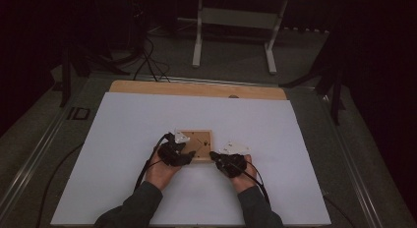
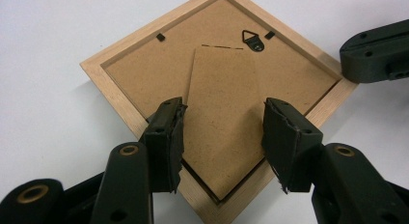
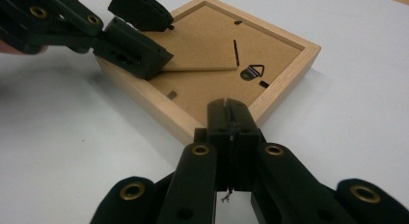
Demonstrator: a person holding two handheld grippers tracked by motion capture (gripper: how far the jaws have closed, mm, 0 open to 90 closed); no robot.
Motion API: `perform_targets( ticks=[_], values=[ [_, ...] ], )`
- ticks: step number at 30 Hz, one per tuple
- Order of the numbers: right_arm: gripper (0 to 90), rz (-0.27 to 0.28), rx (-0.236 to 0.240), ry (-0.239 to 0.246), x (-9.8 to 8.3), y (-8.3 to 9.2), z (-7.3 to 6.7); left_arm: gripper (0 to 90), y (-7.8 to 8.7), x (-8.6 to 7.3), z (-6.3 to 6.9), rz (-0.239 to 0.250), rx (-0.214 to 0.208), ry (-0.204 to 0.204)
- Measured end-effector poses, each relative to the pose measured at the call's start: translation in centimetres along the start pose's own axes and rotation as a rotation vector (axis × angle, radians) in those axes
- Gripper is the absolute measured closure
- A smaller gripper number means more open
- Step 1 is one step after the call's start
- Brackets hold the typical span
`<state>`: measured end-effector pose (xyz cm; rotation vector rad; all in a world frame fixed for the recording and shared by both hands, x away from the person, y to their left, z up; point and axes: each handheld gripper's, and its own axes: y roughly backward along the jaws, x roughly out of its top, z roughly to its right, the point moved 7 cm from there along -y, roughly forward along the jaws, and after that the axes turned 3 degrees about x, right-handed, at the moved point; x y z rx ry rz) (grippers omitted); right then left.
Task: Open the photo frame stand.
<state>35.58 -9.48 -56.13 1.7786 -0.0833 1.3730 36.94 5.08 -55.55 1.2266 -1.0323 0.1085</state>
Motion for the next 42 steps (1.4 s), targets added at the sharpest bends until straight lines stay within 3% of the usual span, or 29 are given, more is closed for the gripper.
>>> perform_targets(
  ticks=[7, 12, 20, 23, 27, 34, 39, 42],
  values=[
    [89.3, 0.001, 0.001, 0.002, 0.0, 0.0, 0.0, 50.8, 0.7, 1.0, 0.0, 0.014, 0.002, 0.024],
    [89.3, 0.001, 0.001, 0.002, 0.0, 0.0, 0.0, 50.5, 0.6, 0.9, 0.0, 0.014, -0.002, 0.043],
    [89.3, 0.001, 0.001, 0.004, 0.0, 0.0, 0.0, 46.5, 0.6, 0.8, 0.2, 0.015, 0.004, 0.035],
    [89.3, 0.001, 0.000, 0.006, 0.0, 0.0, 0.0, 43.5, 0.6, 0.6, 0.0, 0.012, 0.025, 0.034],
    [89.3, 0.001, 0.000, 0.006, 0.0, 0.0, 0.0, 43.1, 0.7, 0.3, -0.2, 0.004, 0.016, 0.045],
    [89.3, 0.002, -0.001, 0.003, 0.0, 0.0, 0.0, 44.4, 0.4, -0.4, 0.2, -0.021, 0.006, 0.028],
    [89.3, 0.001, -0.001, 0.003, 0.0, 0.0, 0.0, 50.0, 0.5, -0.4, 0.0, -0.028, 0.001, 0.042],
    [89.3, 0.001, -0.001, 0.004, 0.0, 0.0, 0.0, 50.1, 0.6, -0.2, 0.0, -0.035, -0.012, 0.070]
  ],
)
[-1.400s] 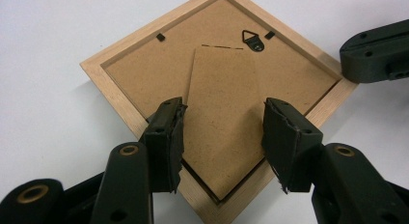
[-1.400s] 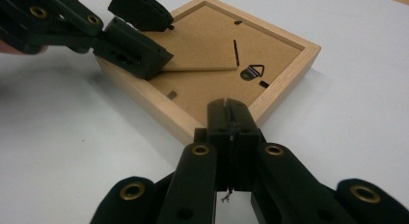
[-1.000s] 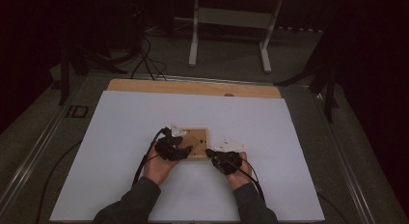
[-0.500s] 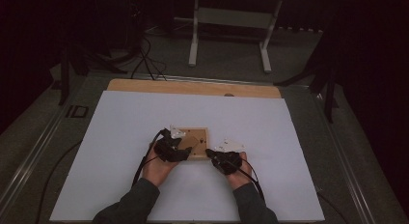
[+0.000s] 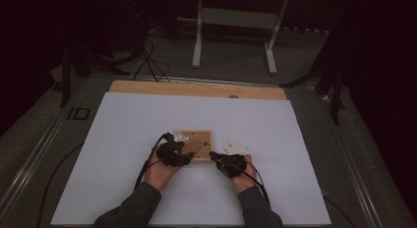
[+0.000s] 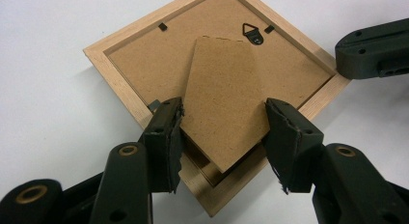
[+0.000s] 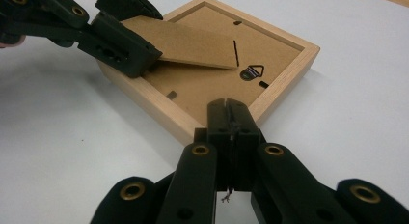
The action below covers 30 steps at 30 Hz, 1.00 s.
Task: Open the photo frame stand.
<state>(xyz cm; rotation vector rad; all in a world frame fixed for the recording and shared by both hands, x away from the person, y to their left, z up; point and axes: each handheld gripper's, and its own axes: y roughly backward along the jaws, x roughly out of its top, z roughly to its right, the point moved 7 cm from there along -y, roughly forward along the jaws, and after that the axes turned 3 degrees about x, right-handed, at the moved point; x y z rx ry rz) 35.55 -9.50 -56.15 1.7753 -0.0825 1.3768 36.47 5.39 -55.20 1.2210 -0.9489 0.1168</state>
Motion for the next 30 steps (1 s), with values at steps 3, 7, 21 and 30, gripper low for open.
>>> perform_targets(
  ticks=[3, 7, 21, 30],
  values=[
    [89.3, 0.000, 0.000, 0.002, 0.0, 0.0, 0.0, 50.3, 0.4, 0.5, -0.1, 0.022, -0.035, 0.057],
    [89.3, 0.000, 0.000, 0.001, 0.0, 0.0, 0.0, 50.4, 0.8, 1.2, -0.2, 0.044, -0.057, 0.092],
    [89.3, 0.000, 0.000, 0.005, 0.0, 0.0, 0.0, 46.4, 0.0, 2.0, -0.3, -0.006, -0.133, 0.176],
    [89.3, 0.001, 0.000, 0.003, 0.0, 0.0, 0.0, 46.2, -0.4, 1.9, -0.4, -0.045, -0.150, 0.177]
  ],
)
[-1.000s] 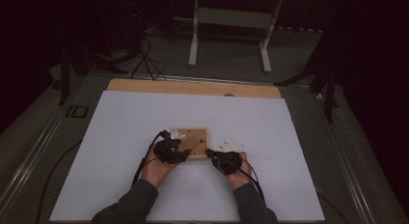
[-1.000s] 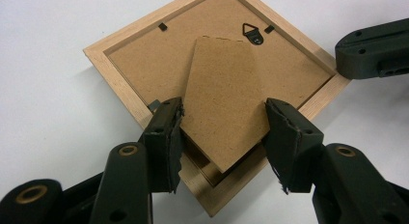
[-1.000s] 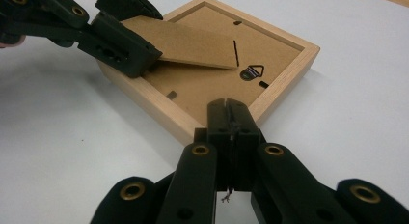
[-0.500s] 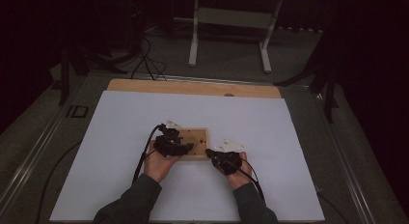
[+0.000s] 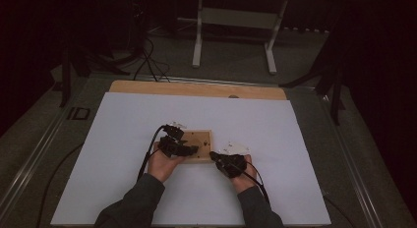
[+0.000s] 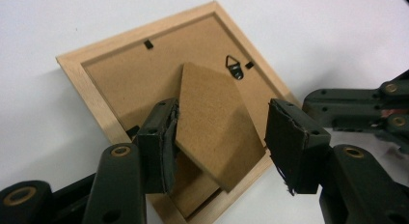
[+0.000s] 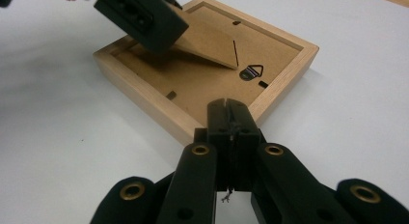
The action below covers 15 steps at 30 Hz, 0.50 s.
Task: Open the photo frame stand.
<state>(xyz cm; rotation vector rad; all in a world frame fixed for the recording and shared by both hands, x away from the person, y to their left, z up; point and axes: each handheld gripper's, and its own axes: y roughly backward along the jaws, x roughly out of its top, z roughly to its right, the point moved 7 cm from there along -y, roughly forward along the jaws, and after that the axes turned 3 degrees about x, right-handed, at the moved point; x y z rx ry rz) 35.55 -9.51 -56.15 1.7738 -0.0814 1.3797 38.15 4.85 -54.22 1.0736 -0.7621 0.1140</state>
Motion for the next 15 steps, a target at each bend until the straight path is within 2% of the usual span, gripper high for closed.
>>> perform_targets(
  ticks=[15],
  values=[
    [89.2, 0.002, 0.001, 0.001, 0.00, 0.00, 0.01, 45.8, -0.22, -0.71, 0.08, -0.039, 0.001, 0.002]
  ],
)
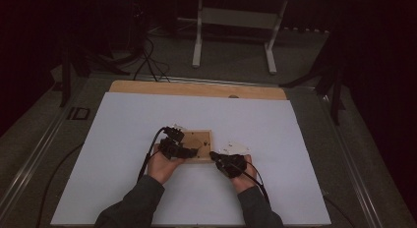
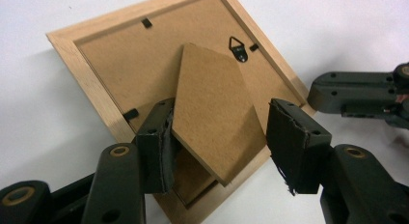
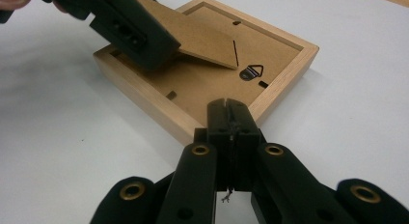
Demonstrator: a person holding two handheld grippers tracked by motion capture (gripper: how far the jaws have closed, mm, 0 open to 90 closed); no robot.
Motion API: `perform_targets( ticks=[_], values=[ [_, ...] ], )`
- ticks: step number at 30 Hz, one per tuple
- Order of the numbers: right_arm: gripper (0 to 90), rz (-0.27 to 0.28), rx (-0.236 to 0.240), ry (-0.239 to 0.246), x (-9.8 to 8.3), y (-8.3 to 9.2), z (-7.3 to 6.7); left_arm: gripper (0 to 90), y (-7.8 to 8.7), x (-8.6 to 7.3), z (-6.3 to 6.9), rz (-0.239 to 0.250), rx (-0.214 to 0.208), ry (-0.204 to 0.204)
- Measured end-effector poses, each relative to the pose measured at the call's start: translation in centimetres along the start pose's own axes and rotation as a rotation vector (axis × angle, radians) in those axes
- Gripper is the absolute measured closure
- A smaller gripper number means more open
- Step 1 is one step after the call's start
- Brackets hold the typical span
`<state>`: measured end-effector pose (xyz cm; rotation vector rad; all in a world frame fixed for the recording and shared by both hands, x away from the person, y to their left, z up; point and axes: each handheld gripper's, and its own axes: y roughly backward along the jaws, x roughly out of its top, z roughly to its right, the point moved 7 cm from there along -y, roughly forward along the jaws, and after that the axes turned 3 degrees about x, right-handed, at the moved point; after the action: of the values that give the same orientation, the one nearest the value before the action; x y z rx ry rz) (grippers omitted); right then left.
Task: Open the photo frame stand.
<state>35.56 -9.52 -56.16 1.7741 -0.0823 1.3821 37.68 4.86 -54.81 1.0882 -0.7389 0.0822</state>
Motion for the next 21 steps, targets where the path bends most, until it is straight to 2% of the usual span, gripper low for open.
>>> perform_targets(
  ticks=[3, 8, 13, 21],
  values=[
    [89.2, -0.001, 0.001, -0.001, 0.0, 0.0, 0.0, 46.4, 0.0, 0.2, -0.1, 0.008, -0.009, 0.013],
    [89.3, -0.001, 0.001, -0.003, 0.0, 0.0, 0.0, 52.8, 0.3, 0.5, -0.3, 0.017, -0.035, 0.035],
    [89.2, 0.000, 0.000, -0.002, 0.0, 0.0, 0.0, 52.9, 0.4, 0.8, -0.2, 0.023, -0.050, 0.054],
    [89.2, 0.000, 0.001, 0.000, 0.0, 0.0, 0.0, 51.8, 0.3, 1.1, -0.3, 0.004, -0.064, 0.071]
  ],
)
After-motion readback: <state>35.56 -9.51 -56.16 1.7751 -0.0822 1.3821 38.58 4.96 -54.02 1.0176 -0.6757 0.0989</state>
